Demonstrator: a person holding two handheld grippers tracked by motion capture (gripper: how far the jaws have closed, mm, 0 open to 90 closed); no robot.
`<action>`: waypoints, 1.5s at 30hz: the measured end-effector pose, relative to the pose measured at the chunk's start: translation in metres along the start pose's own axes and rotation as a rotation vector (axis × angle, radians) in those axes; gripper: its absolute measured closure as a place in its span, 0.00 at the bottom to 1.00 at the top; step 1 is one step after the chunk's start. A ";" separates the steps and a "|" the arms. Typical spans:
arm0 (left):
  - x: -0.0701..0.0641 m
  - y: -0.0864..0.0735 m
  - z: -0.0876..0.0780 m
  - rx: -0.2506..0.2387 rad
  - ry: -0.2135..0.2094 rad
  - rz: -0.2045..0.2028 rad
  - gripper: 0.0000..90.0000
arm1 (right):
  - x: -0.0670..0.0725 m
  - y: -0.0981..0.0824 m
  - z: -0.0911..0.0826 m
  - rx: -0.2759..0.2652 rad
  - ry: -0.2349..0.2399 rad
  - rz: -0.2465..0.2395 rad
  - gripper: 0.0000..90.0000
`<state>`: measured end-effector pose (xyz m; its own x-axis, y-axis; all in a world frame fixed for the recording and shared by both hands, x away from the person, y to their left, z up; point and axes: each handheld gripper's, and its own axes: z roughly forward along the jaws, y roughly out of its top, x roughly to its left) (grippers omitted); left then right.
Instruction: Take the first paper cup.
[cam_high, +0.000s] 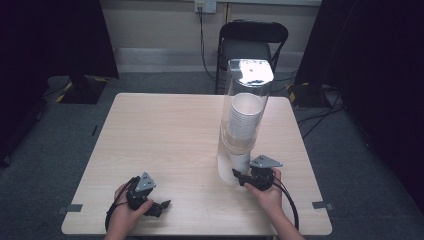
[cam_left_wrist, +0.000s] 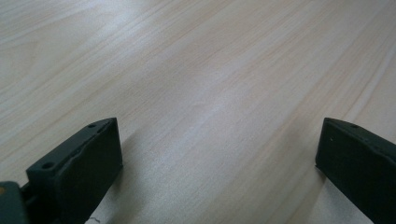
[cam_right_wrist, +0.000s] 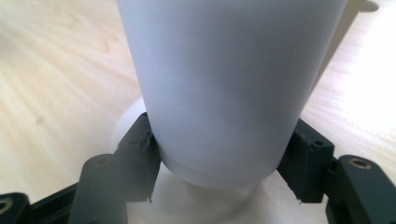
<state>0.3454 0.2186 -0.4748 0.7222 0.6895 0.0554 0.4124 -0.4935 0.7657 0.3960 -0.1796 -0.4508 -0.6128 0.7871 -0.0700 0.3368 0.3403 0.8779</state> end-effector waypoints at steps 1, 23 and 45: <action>0.000 0.000 0.000 -0.002 0.000 -0.002 0.00 | -0.001 -0.001 -0.003 0.007 -0.002 -0.015 0.41; -0.003 0.002 0.001 -0.003 -0.011 0.004 0.00 | -0.018 -0.027 -0.050 -0.024 0.014 -0.011 0.41; -0.006 0.010 0.000 -0.040 -0.024 -0.075 0.22 | -0.013 -0.031 -0.050 -0.047 0.111 -0.068 0.40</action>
<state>0.3456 0.2095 -0.4675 0.7037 0.7103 -0.0180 0.4433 -0.4191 0.7924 0.3573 -0.2258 -0.4530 -0.7090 0.7007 -0.0792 0.2601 0.3643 0.8942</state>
